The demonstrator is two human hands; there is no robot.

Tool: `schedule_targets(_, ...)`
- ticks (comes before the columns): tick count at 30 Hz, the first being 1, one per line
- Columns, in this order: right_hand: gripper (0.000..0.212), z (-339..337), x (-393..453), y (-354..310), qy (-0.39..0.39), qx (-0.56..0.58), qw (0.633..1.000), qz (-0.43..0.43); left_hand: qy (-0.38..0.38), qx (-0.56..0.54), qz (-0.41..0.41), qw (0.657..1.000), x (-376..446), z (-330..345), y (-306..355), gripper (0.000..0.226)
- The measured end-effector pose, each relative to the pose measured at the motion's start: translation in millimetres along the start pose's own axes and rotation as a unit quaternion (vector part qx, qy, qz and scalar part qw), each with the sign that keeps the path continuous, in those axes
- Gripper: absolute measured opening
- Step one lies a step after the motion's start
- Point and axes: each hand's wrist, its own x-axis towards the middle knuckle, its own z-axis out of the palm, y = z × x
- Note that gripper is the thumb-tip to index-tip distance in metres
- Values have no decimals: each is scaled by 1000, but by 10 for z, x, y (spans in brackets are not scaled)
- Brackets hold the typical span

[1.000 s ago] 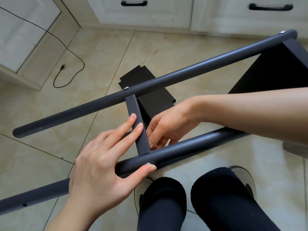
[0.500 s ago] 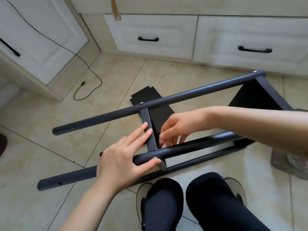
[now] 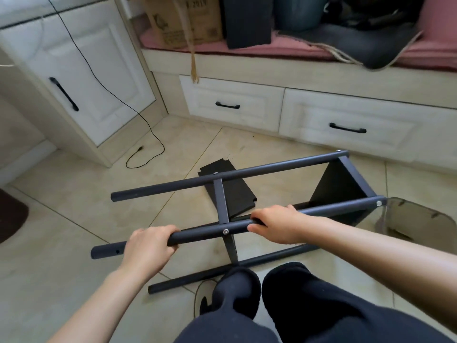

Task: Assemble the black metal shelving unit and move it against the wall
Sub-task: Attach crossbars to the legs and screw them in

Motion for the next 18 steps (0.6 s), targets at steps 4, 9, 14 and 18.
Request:
schedule_targets(4,32,-76,-23,-41,28,-40,999,0,14,-8,14,1000,35,-84,-106,13)
schedule_targets(9,26,-113,-43,-110,61,-88,994,-16,18,-11,12,1000,49,-157,-79,17)
schedule_targets(14,30,-94,-58,-111,89,-46,995,-12,42,-24,7,999,48,-330,30,20)
schedule_targets(18,28,-145,-33,-100,163,26,986,5,83,-12,18,996,97,-639,182,21)
